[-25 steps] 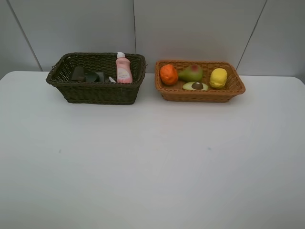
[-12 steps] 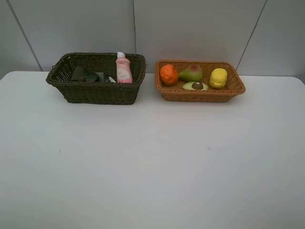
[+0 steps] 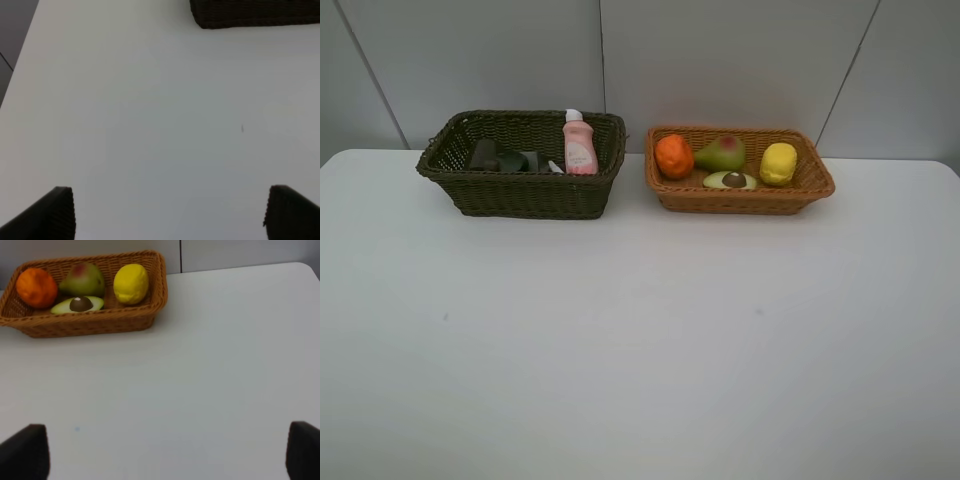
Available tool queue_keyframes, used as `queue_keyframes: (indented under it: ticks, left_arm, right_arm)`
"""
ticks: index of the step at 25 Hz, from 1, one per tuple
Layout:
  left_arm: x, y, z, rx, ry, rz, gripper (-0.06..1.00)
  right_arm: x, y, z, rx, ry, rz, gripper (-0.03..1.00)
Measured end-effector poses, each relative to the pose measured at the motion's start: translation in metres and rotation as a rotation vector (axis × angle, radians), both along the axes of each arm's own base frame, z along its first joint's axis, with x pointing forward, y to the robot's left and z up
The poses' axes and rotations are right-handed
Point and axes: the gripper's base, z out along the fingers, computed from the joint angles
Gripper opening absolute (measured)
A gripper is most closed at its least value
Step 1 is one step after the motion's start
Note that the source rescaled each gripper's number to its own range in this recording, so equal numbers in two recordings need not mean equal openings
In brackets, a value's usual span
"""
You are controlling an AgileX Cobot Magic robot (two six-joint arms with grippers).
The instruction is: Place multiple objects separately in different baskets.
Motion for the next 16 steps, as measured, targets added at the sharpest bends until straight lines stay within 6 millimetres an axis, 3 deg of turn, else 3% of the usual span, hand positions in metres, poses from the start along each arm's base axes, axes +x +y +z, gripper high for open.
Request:
queue_keyframes:
  ticks: [16]
  left_arm:
    - [0.0,0.0,0.0,0.0,0.0,0.0,1.0]
  right_arm:
    - [0.0,0.0,0.0,0.0,0.0,0.0,1.0]
